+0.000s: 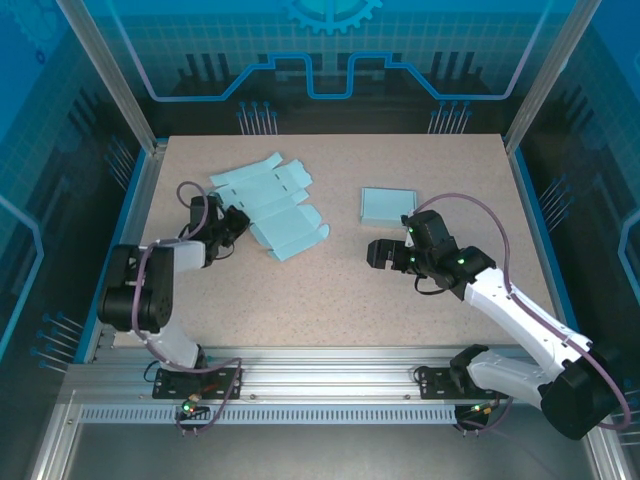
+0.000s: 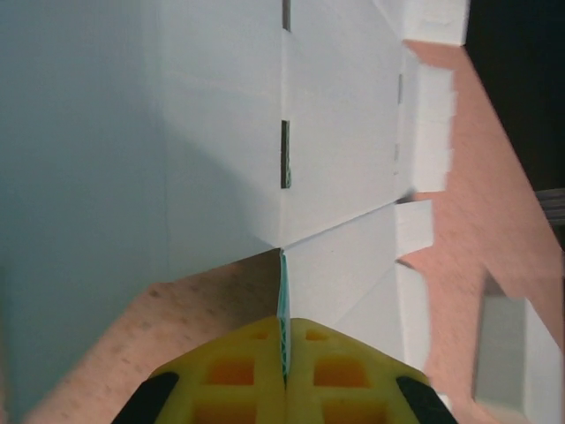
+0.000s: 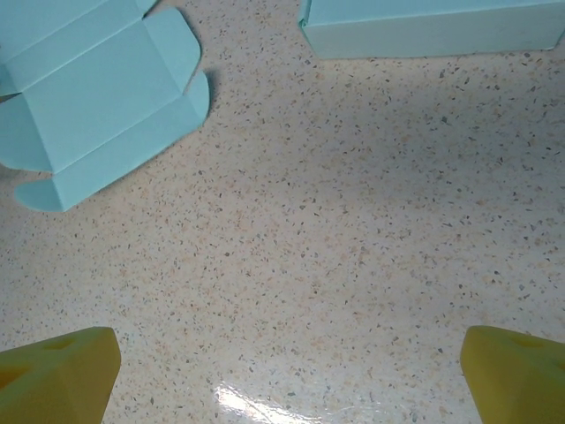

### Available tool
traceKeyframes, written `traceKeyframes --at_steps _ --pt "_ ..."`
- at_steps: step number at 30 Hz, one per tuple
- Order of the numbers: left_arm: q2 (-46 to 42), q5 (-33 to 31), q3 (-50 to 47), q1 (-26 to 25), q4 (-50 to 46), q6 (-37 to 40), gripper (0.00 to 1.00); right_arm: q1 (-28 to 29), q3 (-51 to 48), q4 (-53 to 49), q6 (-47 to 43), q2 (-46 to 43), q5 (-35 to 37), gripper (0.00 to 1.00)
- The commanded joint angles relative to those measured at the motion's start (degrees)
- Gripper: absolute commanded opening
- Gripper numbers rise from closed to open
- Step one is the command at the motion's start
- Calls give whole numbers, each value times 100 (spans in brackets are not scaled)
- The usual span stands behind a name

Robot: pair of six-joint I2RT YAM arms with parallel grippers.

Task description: Fold the paper box

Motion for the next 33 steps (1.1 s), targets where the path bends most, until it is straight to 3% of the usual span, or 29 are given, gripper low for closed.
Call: traceKeyframes --at_steps 1,5,11,17,23,29,33 --pt "-467 1034 -268 -54 -13 997 0 -153 110 10 -106 61 -110 100" --pt "-920 1989 -535 -60 -156 1551 0 -499 -2 441 -224 147 -687 100" --pt "-1854 2786 -571 -200 -838 2231 0 -1189 -240 1276 -412 334 -1946 95" --pt "-3101 3234 -472 -391 -1475 2660 0 -1306 -406 1655 -998 160 -2019 94" --pt "-3748 3460 -490 -605 -982 2215 0 -1426 -862 2085 -1313 -430 -1947 98" --pt "-3897 3791 -522 -702 -105 1235 0 -1577 -1353 2738 -1548 -1075 -2429 100" --pt "-3966 3959 -571 -786 522 720 0 -1745 -1491 3230 -1525 -1036 -2905 100"
